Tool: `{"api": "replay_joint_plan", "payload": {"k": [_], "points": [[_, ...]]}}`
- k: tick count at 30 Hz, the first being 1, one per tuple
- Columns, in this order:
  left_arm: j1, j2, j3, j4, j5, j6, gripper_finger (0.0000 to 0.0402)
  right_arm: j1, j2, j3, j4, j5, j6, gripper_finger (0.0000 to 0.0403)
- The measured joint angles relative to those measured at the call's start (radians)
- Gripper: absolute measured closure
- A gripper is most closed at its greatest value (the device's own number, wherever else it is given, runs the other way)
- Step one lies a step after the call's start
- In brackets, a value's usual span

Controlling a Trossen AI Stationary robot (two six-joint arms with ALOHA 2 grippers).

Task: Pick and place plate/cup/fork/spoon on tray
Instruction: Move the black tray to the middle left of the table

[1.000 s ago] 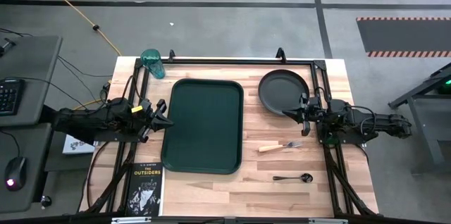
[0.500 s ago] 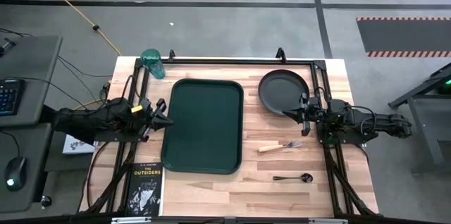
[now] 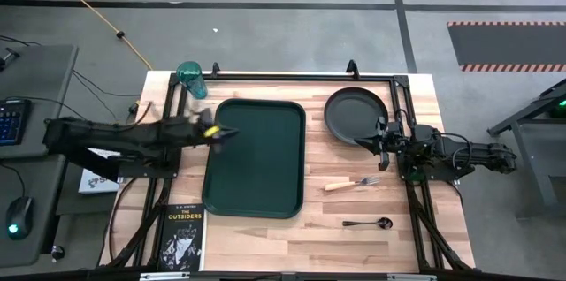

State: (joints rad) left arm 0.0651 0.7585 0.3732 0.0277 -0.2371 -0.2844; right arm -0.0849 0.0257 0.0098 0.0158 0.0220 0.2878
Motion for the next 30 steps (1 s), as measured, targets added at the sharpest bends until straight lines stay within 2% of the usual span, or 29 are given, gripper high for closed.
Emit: {"api": "replay_joint_plan", "payload": {"k": [3,7,10,14,17,20,24,30], "points": [[0.062,0.240,0.163,-0.201,0.071,0.023,0.0401,0.000,0.000,0.000,0.000,0.000,0.000,0.0402],[0.135,0.524,0.348,-0.354,0.087,0.037,0.0401,0.000,0.000,0.000,0.000,0.000,0.000,0.0402],[0.177,0.705,0.464,-0.444,0.087,0.062,0.0401,0.000,0.000,0.000,0.000,0.000,0.000,0.0402],[0.205,0.872,0.587,-0.562,0.106,0.099,0.0401,0.000,0.000,0.000,0.000,0.000,0.000,0.0402],[0.210,0.953,0.654,-0.658,0.132,0.103,0.0401,0.000,0.000,0.000,0.000,0.000,0.000,0.0402],[0.201,0.995,0.679,-0.683,0.169,0.097,0.0401,0.000,0.000,0.000,0.000,0.000,0.000,0.0402],[0.182,1.041,0.679,-0.726,0.300,0.057,0.0401,0.000,0.000,0.000,0.000,0.000,0.000,0.0402],[0.095,1.055,0.665,-0.698,0.279,0.045,0.0401,0.000,0.000,0.000,0.000,0.000,0.000,0.0402]]}}
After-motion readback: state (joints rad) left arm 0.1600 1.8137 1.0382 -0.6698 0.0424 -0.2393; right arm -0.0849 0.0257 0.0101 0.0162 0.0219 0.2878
